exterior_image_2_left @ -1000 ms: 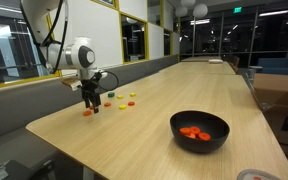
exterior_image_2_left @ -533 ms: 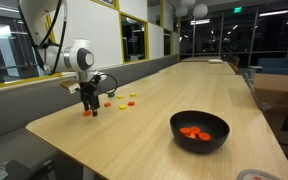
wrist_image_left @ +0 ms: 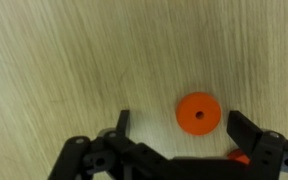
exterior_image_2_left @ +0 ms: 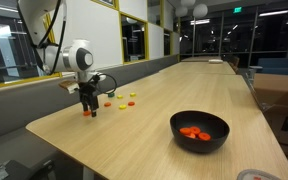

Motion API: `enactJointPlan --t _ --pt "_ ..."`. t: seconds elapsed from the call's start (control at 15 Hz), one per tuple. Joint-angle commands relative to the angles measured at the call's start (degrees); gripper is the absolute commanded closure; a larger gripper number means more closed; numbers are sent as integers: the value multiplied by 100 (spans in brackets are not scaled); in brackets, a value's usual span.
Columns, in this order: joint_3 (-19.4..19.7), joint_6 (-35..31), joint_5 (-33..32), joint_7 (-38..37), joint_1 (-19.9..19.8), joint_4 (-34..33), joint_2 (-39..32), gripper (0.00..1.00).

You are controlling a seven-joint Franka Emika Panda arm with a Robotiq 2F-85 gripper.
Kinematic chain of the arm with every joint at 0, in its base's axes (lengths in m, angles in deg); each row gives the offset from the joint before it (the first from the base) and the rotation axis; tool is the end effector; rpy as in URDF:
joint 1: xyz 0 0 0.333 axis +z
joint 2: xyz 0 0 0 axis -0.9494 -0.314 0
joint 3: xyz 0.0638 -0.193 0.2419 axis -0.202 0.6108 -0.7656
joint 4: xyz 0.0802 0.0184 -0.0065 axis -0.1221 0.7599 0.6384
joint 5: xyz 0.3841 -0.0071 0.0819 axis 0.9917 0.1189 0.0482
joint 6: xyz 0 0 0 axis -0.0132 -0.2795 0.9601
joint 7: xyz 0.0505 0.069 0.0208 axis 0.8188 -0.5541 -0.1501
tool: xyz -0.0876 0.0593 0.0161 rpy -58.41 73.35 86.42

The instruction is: Put some of the rings in the bowl

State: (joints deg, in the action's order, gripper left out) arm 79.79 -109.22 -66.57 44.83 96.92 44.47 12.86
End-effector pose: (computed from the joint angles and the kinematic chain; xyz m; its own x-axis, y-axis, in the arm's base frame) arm 0.4896 0.2656 0.1677 0.9591 -0.2822 -0.0230 -0.2825 -0.9592 -0.0095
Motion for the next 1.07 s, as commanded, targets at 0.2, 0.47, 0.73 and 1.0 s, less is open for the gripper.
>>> enactJointPlan --t 0.2,0.47,0.73,1.0 --pt "-82 186 -22 -30 -4 22 173 0" --pt "-102 174 -4 -9 -27 21 170 0" --pt "-81 187 -36 -1 -23 13 161 34" --pt "-89 200 -29 21 -48 8 194 65"
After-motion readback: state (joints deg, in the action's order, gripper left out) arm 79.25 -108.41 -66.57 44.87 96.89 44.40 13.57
